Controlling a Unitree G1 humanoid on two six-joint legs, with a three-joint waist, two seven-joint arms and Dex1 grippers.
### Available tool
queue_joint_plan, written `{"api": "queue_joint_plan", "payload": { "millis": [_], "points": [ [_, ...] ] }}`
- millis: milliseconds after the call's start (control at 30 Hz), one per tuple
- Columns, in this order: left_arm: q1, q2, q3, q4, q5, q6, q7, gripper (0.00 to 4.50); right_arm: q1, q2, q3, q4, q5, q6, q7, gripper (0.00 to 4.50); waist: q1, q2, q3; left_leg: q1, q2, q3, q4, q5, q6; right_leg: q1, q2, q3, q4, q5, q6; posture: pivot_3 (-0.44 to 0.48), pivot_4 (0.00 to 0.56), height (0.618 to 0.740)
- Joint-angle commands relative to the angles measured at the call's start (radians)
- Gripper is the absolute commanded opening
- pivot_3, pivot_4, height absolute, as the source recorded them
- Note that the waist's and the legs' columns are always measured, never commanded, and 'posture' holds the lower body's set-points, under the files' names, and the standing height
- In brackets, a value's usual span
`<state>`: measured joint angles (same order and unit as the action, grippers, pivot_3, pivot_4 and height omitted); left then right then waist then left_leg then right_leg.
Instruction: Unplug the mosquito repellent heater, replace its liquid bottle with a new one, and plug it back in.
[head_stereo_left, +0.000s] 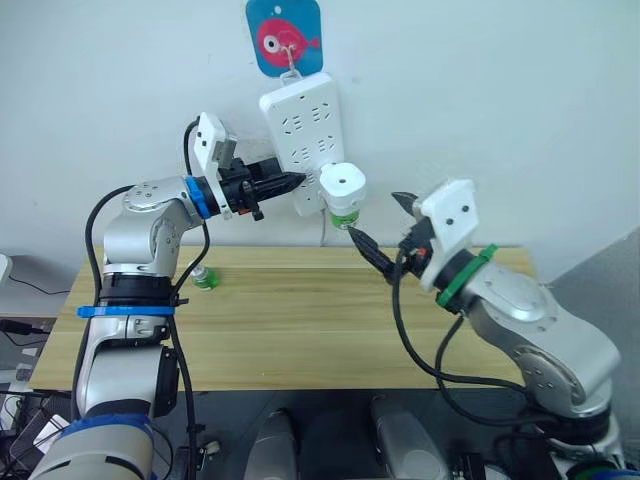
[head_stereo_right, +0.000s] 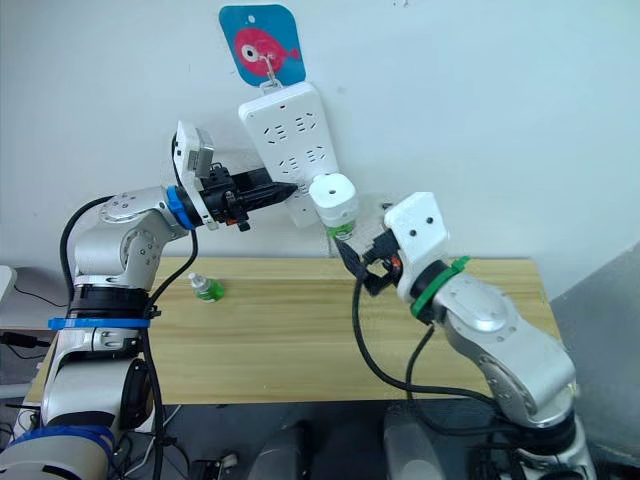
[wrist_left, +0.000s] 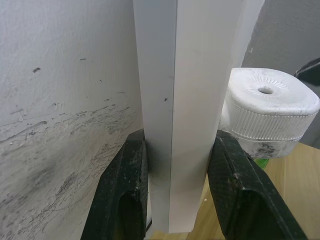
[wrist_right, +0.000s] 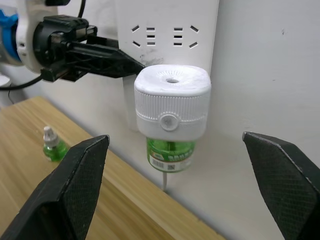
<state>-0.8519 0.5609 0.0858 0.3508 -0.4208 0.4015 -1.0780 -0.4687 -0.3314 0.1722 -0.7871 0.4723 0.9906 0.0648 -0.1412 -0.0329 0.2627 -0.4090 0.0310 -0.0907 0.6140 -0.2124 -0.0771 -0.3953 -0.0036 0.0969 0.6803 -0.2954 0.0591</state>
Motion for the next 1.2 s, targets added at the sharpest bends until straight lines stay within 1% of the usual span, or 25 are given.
{"api": "queue_joint_plan", "payload": {
  "millis": [33, 133, 233, 367, 500, 700, 967, 1033, 1133, 1167, 1200],
  "points": [
    [-0.001, -0.013, -0.003, -0.025, 0.003, -0.013, 0.011, 1.28, -0.041, 0.044, 0.033, 0.017, -0.055, 0.004, -0.04, 4.5, 0.0, 0.0, 0.0, -0.001, 0.0, 0.0, 0.0, 0.0, 0.0, -0.001, 0.0, 0.0, 0.0, 0.0, 0.0, -0.265, 0.267, 0.74],
    [0.001, -0.02, -0.005, -0.029, 0.003, -0.015, 0.012, 1.28, -0.089, 0.091, 0.061, 0.07, -0.105, -0.011, -0.065, 4.5, 0.0, 0.0, 0.0, -0.004, -0.001, -0.001, 0.002, 0.0, 0.0, -0.003, -0.001, -0.001, 0.0, 0.0, 0.0, -0.264, 0.267, 0.74],
    [0.007, -0.02, -0.006, -0.039, 0.001, -0.014, 0.011, 1.28, -0.127, 0.117, 0.077, 0.099, -0.15, -0.027, -0.073, 4.5, 0.0, 0.0, 0.0, -0.011, -0.001, -0.003, 0.006, 0.0, 0.0, -0.009, -0.001, -0.002, 0.002, 0.001, 0.001, -0.26, 0.264, 0.74],
    [0.007, -0.016, -0.003, -0.041, -0.001, -0.013, 0.012, 1.28, -0.17, 0.177, 0.086, 0.14, -0.176, -0.038, -0.075, 4.5, -0.002, 0.001, 0.0, -0.015, -0.001, -0.006, 0.01, 0.0, 0.0, -0.01, -0.001, -0.004, 0.003, 0.001, 0.001, -0.253, 0.261, 0.74],
    [0.008, -0.016, -0.003, -0.046, -0.003, -0.011, 0.013, 1.28, -0.203, 0.225, 0.107, 0.202, -0.224, -0.073, -0.074, 4.5, -0.003, 0.001, 0.0, -0.016, -0.001, -0.006, 0.011, 0.0, 0.0, -0.01, -0.001, -0.005, 0.003, 0.001, 0.001, -0.252, 0.259, 0.74],
    [0.006, -0.015, -0.004, -0.047, -0.005, -0.01, 0.016, 1.28, -0.227, 0.266, 0.12, 0.301, -0.287, -0.135, -0.062, 4.5, -0.004, 0.001, 0.0, -0.016, -0.001, -0.007, 0.011, 0.0, 0.0, -0.01, -0.001, -0.006, 0.003, 0.002, 0.001, -0.249, 0.256, 0.74],
    [0.01, -0.012, -0.004, -0.053, -0.005, -0.008, 0.018, 1.28, -0.219, 0.298, 0.102, 0.349, -0.324, -0.175, -0.048, 4.5, -0.004, 0.001, 0.0, -0.016, -0.001, -0.008, 0.011, 0.0, 0.0, -0.01, -0.001, -0.007, 0.004, 0.002, 0.001, -0.245, 0.255, 0.74],
    [0.011, -0.011, -0.003, -0.055, -0.004, -0.008, 0.019, 1.28, -0.214, 0.303, 0.097, 0.351, -0.331, -0.181, -0.047, 4.11, -0.004, 0.001, 0.0, -0.016, -0.001, -0.008, 0.011, 0.0, 0.0, -0.01, -0.001, -0.007, 0.004, 0.002, 0.001, -0.245, 0.256, 0.74],
    [0.013, -0.01, -0.001, -0.057, -0.005, -0.006, 0.021, 1.28, -0.206, 0.311, 0.093, 0.349, -0.342, -0.184, -0.039, 3.18, -0.004, 0.001, 0.0, -0.016, -0.002, -0.008, 0.011, 0.0, 0.0, -0.01, -0.001, -0.007, 0.004, 0.002, 0.001, -0.246, 0.256, 0.74],
    [0.014, -0.01, 0.0, -0.057, -0.005, -0.006, 0.022, 1.28, -0.204, 0.312, 0.093, 0.348, -0.345, -0.184, -0.036, 2.96, -0.004, 0.001, 0.0, -0.016, -0.002, -0.008, 0.011, 0.0, 0.0, -0.01, -0.001, -0.007, 0.004, 0.002, 0.001, -0.246, 0.257, 0.74],
    [0.013, -0.01, 0.0, -0.056, -0.005, -0.006, 0.023, 1.28, -0.201, 0.313, 0.093, 0.346, -0.346, -0.184, -0.034, 2.98, -0.004, 0.001, 0.0, -0.016, -0.002, -0.008, 0.011, 0.0, 0.0, -0.01, -0.001, -0.007, 0.004, 0.002, 0.001, -0.246, 0.257, 0.74]
  ]
}}
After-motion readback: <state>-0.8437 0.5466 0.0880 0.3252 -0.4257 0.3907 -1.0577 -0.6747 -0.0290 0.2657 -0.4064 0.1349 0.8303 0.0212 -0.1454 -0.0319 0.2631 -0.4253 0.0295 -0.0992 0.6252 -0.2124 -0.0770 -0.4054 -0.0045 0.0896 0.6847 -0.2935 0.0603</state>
